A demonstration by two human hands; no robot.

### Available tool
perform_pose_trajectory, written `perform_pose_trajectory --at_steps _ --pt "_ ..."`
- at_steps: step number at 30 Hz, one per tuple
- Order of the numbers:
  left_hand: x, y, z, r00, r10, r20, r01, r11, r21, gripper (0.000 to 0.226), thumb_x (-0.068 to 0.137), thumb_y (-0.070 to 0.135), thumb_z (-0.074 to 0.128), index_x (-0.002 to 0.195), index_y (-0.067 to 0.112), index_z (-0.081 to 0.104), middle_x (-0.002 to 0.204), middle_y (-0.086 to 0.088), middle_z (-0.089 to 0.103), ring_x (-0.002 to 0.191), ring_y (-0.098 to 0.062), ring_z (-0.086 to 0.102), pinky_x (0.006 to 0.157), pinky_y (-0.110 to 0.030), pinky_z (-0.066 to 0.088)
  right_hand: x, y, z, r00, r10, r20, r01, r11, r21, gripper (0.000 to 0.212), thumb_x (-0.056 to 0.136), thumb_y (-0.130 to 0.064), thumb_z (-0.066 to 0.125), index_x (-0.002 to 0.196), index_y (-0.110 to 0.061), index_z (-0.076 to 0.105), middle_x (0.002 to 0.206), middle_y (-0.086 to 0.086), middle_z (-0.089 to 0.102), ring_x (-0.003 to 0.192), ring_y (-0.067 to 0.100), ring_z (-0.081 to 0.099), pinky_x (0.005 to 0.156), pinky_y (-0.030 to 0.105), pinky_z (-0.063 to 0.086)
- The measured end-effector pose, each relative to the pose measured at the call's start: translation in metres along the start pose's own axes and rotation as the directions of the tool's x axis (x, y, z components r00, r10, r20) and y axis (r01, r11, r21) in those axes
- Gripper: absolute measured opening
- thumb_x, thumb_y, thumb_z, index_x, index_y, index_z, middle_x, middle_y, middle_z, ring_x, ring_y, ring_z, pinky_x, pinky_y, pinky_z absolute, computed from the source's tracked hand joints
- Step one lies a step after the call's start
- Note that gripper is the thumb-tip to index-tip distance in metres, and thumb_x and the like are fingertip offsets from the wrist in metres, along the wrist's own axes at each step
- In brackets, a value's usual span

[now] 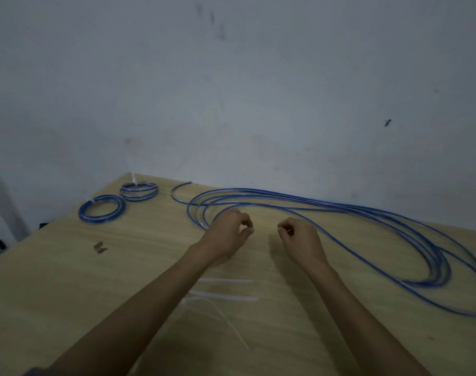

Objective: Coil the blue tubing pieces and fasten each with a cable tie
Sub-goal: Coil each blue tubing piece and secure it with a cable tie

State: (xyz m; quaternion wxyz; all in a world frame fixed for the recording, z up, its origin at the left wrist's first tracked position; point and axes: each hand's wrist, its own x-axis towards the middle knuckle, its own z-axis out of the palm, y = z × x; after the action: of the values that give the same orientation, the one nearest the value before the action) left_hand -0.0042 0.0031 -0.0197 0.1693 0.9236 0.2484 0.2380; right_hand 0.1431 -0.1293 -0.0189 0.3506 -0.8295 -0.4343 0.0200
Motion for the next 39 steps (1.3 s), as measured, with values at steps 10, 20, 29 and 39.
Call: perform_pose_trajectory --at_steps 10,20,29,39 --pt "0.019 0.038 0.041 0.993 -0.028 0.114 0.026 1.0 0.017 0.028 0.099 0.038 0.056 0.12 0.021 0.062 0.117 -0.003 0.056 0.113 -0.021 0.053 0.085 -0.032 0.041 -0.008 0.065 -0.017 0.987 0.149 -0.053 -0.158 0.934 -0.319 0.053 0.103 -0.022 0.043 0.154 -0.018 0.03 0.16 0.01 0.031 0.148 0.027 0.024 0.121 0.05 0.021" --pt "0.023 0.047 0.061 0.993 -0.03 0.112 0.039 0.997 -0.074 0.031 0.1 0.031 0.057 0.129 0.021 0.059 0.13 -0.002 0.051 0.119 -0.019 0.052 0.095 -0.034 0.046 0.0 0.071 -0.025 0.986 0.163 -0.04 -0.165 0.89 -0.425 0.026 0.103 -0.029 0.042 0.117 -0.016 0.061 0.12 0.007 0.059 0.116 0.027 0.049 0.095 0.042 0.04" --pt "0.022 0.05 0.061 0.995 0.031 0.092 -0.031 1.0 0.005 0.063 0.099 0.005 0.046 0.154 0.033 0.034 0.166 -0.004 0.019 0.142 -0.029 0.03 0.114 -0.043 0.033 0.0 0.048 -0.028 0.989 0.136 0.06 -0.112 0.948 -0.297 0.02 0.104 -0.024 0.038 0.123 -0.02 0.044 0.12 0.008 0.063 0.107 0.03 0.06 0.081 0.038 0.043" --pt "0.029 0.034 0.043 0.985 -0.009 -0.172 0.021 0.997 0.068 0.033 0.101 0.017 0.052 0.132 0.028 0.058 0.14 0.004 0.056 0.134 -0.022 0.042 0.106 -0.039 0.034 -0.009 0.016 -0.042 0.99 -0.071 -0.12 0.061 0.995 -0.079 0.036 0.103 -0.045 0.045 0.078 -0.021 0.052 0.069 -0.007 0.055 0.067 0.018 0.054 0.057 0.035 0.037"
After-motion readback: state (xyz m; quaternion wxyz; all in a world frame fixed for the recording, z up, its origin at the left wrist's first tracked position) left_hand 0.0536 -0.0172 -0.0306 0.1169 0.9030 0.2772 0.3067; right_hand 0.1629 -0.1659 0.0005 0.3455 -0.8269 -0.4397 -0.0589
